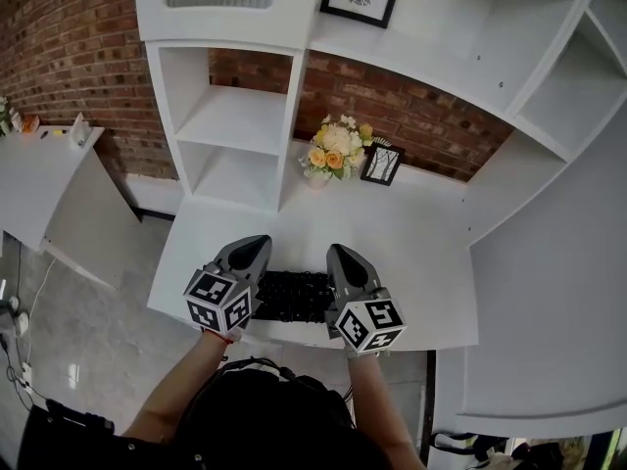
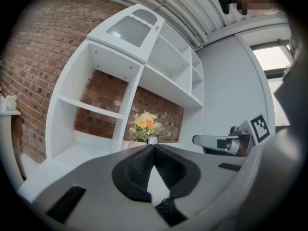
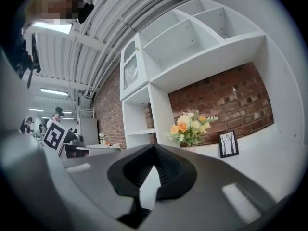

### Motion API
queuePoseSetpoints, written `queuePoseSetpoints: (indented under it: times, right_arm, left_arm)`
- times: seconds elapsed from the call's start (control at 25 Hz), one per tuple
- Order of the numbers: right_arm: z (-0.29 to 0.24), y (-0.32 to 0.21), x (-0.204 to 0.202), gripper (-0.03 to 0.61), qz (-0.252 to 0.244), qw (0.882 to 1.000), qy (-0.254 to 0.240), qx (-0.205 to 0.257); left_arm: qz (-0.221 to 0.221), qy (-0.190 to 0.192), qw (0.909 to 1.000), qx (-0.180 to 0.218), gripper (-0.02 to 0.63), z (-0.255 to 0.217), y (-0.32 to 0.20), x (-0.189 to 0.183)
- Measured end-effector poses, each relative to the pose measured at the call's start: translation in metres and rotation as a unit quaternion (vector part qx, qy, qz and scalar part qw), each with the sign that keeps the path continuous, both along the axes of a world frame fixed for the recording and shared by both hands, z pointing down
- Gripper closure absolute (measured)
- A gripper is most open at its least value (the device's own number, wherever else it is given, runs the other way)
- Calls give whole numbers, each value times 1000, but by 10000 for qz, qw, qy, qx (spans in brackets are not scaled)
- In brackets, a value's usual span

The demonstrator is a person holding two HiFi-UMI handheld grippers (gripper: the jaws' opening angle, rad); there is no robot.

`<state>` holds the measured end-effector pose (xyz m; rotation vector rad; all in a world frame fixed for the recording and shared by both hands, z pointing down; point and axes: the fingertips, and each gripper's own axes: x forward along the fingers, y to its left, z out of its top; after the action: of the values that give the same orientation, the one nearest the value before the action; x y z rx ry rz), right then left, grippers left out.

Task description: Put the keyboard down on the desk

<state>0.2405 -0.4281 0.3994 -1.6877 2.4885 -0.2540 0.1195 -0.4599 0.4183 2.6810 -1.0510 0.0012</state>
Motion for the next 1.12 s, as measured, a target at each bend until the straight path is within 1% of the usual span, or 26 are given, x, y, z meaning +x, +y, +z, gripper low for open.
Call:
queuePoseSetpoints:
  times: [0.16,0.52,0.68,1.12]
  right_arm:
    - [-3,-1,-2,577,9,9999,114,44]
    - [-2,-4,-8,577,-43,9998,214,7]
    - [2,-2,-8,577,-21,9997,241,-27]
    - [19,-1,-2,577,64,9994,260,-230]
  left_arm:
    - [-122,-2,9998,170,624,-7,-4,-9]
    - [-305,112,9992,226,624,-11,-6,-20]
    - [-385,81,9989,267,624,-10,-6,-24]
    - [-507,1,9984,229,624,1,-7,-29]
